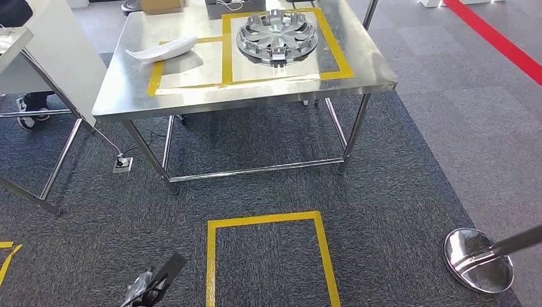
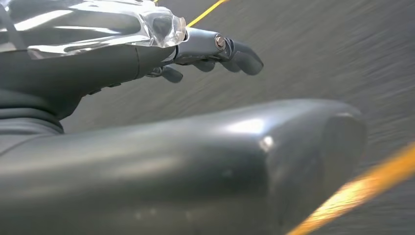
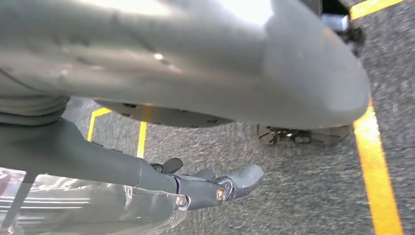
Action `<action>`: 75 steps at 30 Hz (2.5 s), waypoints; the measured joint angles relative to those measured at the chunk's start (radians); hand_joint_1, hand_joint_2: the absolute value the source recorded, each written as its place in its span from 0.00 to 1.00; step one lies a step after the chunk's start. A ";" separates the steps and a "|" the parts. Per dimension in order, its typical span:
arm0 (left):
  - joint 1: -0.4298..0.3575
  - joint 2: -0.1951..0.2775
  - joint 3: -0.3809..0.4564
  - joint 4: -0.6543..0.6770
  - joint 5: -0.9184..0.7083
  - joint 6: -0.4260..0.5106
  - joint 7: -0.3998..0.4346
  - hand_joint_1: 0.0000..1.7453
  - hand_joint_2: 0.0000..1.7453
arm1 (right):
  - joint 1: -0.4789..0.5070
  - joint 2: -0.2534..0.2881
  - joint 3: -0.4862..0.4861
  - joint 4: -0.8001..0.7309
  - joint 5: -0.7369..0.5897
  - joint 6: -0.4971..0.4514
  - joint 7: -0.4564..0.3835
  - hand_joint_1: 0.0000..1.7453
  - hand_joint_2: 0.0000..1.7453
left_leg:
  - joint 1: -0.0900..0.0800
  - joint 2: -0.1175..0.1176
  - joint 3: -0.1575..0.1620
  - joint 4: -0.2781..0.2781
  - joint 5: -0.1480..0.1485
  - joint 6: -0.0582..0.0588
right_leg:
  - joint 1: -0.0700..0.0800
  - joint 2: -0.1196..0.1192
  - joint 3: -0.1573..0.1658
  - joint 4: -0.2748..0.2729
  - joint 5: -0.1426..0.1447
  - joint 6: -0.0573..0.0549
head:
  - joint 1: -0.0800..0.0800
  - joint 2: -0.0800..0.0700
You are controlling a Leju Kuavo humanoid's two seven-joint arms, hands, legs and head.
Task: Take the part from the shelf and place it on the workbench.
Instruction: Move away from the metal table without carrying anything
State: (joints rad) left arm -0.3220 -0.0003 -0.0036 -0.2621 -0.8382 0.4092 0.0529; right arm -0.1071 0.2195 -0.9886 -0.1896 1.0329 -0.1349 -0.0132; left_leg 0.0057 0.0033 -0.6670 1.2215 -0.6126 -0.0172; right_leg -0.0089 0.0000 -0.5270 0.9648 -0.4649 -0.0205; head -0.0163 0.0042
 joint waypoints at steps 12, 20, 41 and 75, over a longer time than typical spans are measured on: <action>0.242 -0.067 0.206 0.061 0.134 -0.163 0.268 0.00 0.50 | 0.002 -0.002 0.002 0.000 0.048 -0.009 0.032 0.00 0.00 | -0.001 -0.002 0.163 -0.254 0.101 0.037 | 0.008 -0.007 -0.037 0.027 -0.010 0.028 | 0.006 0.000; 0.248 -0.088 0.222 0.066 0.094 -0.171 0.260 0.00 1.00 | 0.003 -0.010 0.004 0.000 0.052 -0.012 0.041 0.00 0.00 | -0.012 -0.003 0.154 -0.244 0.105 0.043 | 0.001 -0.004 -0.039 0.015 0.029 0.041 | 0.010 0.000; 0.263 -0.110 0.252 0.063 0.184 -0.064 0.276 0.00 1.00 | 0.029 -0.038 0.083 -0.015 -0.058 -0.081 0.050 0.00 1.00 | -0.010 -0.003 0.148 -0.243 0.107 0.041 | 0.003 -0.004 -0.047 0.018 0.031 0.042 | 0.010 0.000; 0.417 -0.031 0.077 -0.090 0.720 -0.343 0.011 0.00 0.00 | 0.203 -0.182 0.797 -0.153 -0.855 0.093 0.023 0.00 0.00 | -0.010 -0.003 0.147 -0.244 0.107 0.041 | 0.003 -0.004 -0.047 0.018 0.031 0.041 | 0.010 0.000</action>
State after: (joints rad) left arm 0.0946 -0.0313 0.0734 -0.3520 -0.1181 0.0663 0.0636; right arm 0.0961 0.0372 -0.1915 -0.3429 0.1777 -0.0423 0.0099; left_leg -0.0045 0.0005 -0.5196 0.9778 -0.5057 0.0241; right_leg -0.0062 -0.0039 -0.5742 0.9832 -0.4341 0.0209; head -0.0063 0.0042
